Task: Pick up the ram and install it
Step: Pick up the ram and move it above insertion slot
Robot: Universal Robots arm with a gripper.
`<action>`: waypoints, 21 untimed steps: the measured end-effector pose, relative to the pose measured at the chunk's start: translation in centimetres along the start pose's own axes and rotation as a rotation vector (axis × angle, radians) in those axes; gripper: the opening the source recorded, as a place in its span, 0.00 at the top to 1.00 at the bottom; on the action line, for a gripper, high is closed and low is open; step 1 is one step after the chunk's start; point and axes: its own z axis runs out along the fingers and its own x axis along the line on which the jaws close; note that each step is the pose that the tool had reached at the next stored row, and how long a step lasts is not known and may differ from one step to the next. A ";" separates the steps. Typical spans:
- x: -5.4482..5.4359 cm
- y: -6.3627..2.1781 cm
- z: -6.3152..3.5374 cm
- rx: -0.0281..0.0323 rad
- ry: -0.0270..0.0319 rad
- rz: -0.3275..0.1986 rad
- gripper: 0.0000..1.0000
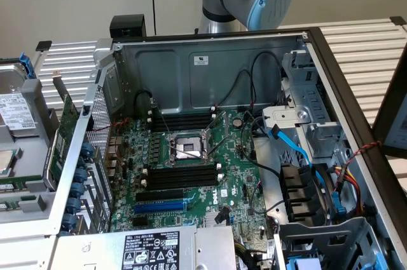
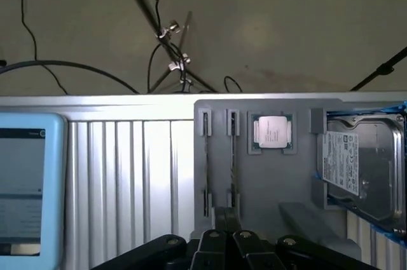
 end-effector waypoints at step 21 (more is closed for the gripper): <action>0.0 0.38 2.94 0.0020 -0.0404 -0.029 0.89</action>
